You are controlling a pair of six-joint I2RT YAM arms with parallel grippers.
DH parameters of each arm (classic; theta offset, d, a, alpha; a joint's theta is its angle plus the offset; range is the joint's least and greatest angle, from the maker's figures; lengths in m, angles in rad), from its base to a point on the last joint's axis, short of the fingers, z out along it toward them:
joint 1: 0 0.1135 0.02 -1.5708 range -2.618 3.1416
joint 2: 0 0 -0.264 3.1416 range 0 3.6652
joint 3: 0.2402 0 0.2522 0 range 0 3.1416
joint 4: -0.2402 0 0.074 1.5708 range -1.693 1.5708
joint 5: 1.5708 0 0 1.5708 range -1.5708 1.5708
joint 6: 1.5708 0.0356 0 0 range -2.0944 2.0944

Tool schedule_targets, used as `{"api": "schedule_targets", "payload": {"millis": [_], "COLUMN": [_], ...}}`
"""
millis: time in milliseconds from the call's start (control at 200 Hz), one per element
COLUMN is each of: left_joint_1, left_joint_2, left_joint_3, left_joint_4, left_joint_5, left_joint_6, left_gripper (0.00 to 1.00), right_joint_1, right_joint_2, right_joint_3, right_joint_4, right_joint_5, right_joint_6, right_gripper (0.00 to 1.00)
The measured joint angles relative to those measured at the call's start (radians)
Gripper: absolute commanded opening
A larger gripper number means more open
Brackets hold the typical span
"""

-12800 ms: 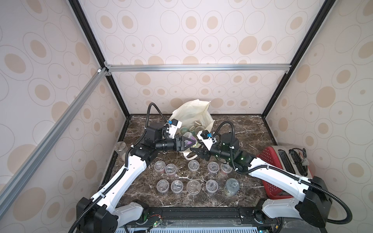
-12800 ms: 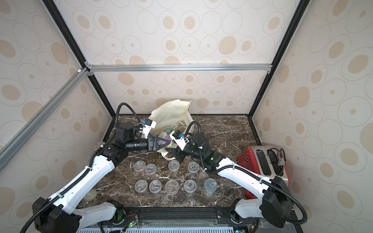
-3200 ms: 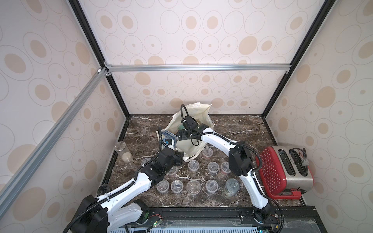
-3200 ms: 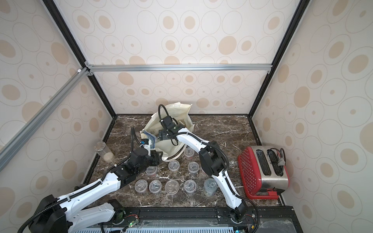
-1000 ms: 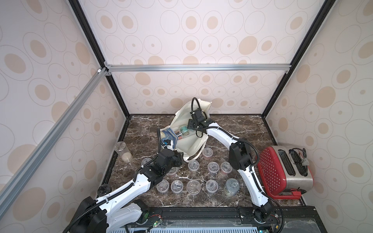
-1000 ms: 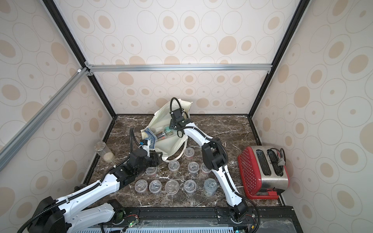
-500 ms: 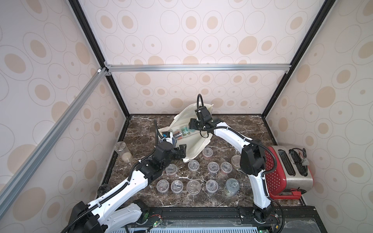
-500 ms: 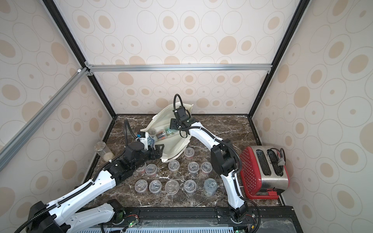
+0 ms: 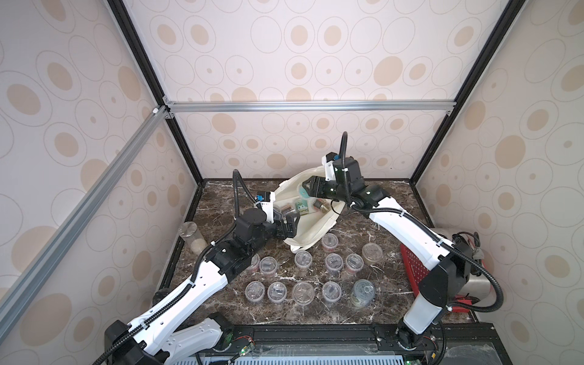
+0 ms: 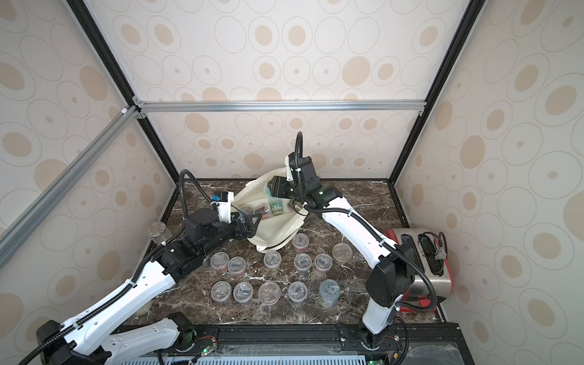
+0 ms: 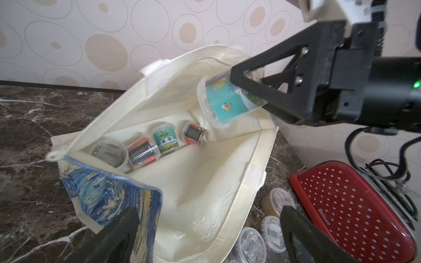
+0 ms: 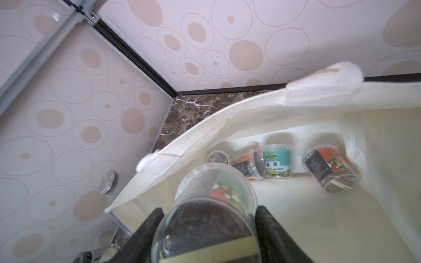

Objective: Take out the seed jars from the canvas bag
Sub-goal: Pick up the seed jar from the canvas bag.

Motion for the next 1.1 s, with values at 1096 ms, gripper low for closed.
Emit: {"api": "schedule_targets", "payload": {"millis": [1096], "left_joint_1": [0.0], "left_joint_2": [0.027], "left_joint_3": [-0.149], "left_joint_4": [0.343], "left_joint_5": [0.644], "left_joint_6": [0.806], "left_gripper": [0.98], "right_joint_1": [-0.1], "right_joint_2": [-0.301], "right_joint_3": [-0.369], "right_joint_4": [-0.199], "right_joint_5": [-0.608], "right_joint_6": [0.238], "right_gripper": [0.63]}}
